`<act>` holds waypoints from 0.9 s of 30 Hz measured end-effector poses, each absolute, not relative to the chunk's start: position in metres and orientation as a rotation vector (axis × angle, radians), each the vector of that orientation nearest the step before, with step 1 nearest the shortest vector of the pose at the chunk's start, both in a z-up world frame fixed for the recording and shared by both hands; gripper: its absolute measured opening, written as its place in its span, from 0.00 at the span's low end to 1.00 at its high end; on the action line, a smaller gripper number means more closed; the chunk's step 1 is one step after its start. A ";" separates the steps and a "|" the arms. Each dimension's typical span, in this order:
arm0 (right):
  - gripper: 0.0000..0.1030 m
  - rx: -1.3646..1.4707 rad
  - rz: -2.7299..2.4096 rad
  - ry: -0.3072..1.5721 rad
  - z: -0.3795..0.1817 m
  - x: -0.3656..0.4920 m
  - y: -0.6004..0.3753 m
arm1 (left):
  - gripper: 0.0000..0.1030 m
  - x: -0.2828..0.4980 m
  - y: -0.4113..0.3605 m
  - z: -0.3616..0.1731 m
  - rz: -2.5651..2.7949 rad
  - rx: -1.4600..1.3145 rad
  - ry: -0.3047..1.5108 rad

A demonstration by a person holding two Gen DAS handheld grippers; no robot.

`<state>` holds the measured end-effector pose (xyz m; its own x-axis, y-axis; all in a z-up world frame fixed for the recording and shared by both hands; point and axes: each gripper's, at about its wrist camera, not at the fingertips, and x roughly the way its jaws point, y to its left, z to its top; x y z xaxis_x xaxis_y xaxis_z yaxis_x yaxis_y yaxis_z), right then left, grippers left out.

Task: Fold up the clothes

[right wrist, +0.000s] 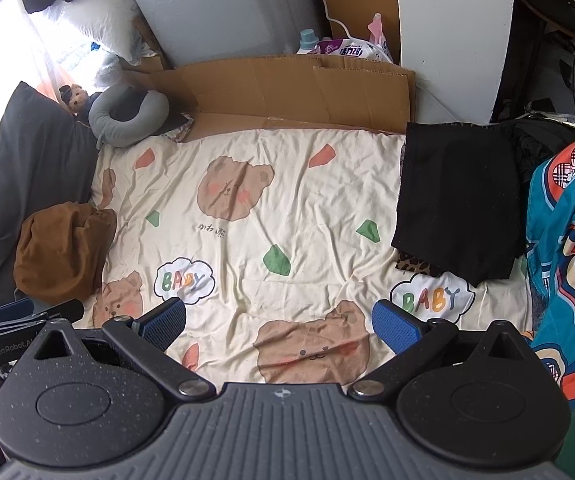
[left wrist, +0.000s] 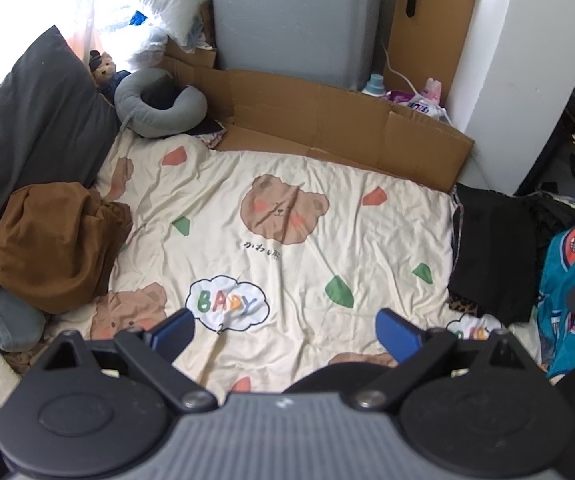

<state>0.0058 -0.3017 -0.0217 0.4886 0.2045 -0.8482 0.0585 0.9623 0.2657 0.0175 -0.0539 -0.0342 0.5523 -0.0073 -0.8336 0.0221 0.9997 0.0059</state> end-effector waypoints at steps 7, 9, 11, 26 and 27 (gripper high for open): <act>0.99 0.274 0.090 1.061 -0.022 0.006 -0.304 | 0.95 0.019 -0.051 -0.034 -0.019 0.007 0.988; 0.99 0.272 0.089 1.061 -0.022 0.006 -0.304 | 0.95 0.020 -0.050 -0.034 -0.022 0.010 0.987; 0.99 0.272 0.087 1.060 -0.022 0.006 -0.304 | 0.95 0.019 -0.051 -0.034 -0.019 0.008 0.988; 0.99 0.255 0.081 1.064 -0.021 0.006 -0.299 | 0.95 0.019 -0.051 -0.034 -0.019 0.001 0.988; 0.99 0.253 0.081 1.064 -0.021 0.006 -0.299 | 0.95 0.019 -0.051 -0.034 -0.018 0.001 0.988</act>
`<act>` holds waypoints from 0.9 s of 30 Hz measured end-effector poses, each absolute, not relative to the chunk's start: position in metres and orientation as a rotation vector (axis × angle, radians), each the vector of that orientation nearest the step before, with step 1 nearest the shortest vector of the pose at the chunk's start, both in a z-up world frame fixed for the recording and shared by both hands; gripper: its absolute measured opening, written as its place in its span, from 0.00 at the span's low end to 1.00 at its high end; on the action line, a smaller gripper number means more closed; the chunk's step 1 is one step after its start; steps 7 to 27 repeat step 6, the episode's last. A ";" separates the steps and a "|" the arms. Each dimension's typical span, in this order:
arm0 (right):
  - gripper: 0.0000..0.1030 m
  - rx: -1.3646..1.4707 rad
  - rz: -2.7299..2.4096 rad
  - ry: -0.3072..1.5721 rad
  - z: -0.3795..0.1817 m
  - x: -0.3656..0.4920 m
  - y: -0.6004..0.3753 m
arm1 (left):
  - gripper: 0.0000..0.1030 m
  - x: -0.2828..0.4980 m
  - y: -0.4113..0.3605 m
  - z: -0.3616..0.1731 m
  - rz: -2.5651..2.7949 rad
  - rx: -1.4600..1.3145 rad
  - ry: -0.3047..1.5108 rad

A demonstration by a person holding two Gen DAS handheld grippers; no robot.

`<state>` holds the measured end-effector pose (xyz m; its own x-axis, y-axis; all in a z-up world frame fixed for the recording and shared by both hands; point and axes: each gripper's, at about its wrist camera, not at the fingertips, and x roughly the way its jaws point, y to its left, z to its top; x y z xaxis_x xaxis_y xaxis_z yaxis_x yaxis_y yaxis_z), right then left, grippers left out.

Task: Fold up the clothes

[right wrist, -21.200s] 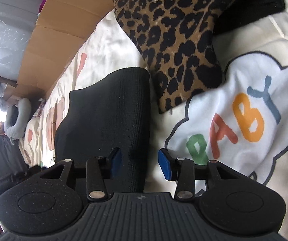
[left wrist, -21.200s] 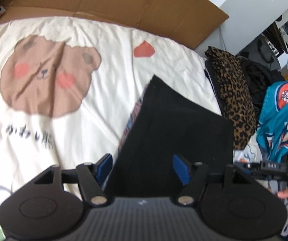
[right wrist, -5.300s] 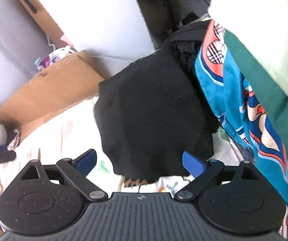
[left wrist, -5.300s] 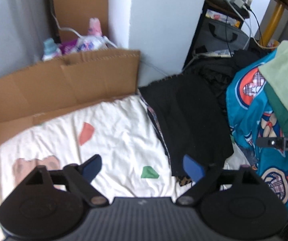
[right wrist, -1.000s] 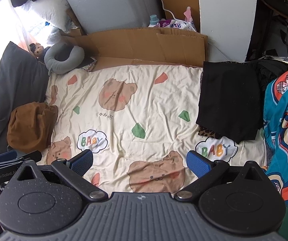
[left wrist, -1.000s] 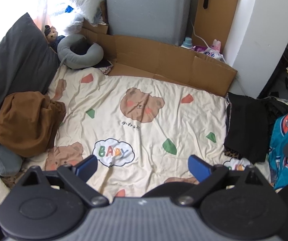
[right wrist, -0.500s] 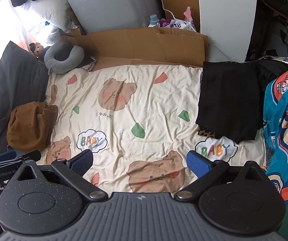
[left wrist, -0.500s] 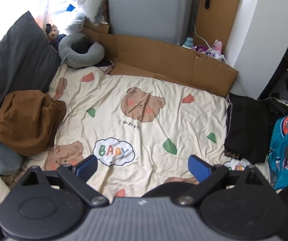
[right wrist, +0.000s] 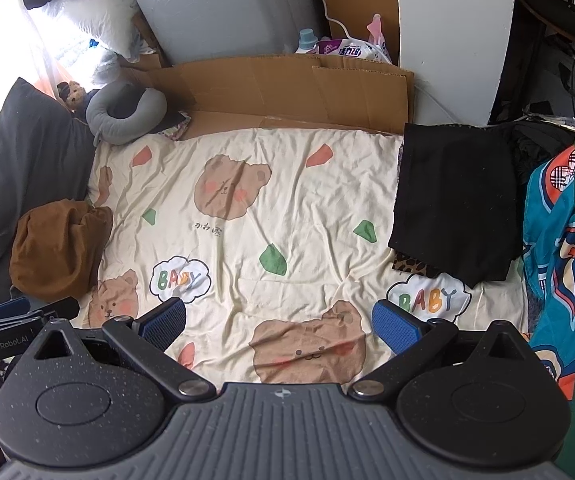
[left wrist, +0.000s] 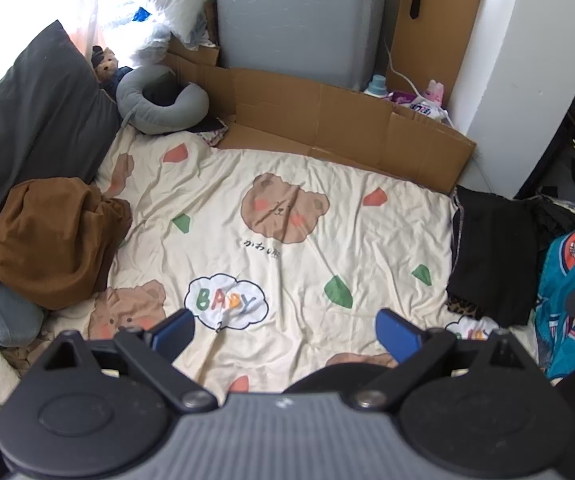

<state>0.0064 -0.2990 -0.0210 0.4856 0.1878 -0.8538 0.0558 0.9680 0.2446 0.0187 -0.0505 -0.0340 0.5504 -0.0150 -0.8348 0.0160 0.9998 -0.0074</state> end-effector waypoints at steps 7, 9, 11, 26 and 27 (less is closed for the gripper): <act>0.99 0.228 0.085 1.067 -0.020 0.007 -0.294 | 0.95 0.018 -0.051 -0.034 -0.012 0.001 0.985; 0.99 0.228 0.085 1.067 -0.020 0.007 -0.294 | 0.95 0.018 -0.051 -0.034 -0.012 0.001 0.985; 0.99 0.228 0.085 1.067 -0.020 0.007 -0.294 | 0.95 0.018 -0.051 -0.034 -0.012 0.001 0.985; 0.99 0.228 0.085 1.067 -0.020 0.007 -0.294 | 0.95 0.018 -0.051 -0.034 -0.012 0.001 0.985; 0.99 0.228 0.085 1.067 -0.020 0.007 -0.294 | 0.95 0.018 -0.051 -0.034 -0.012 0.001 0.985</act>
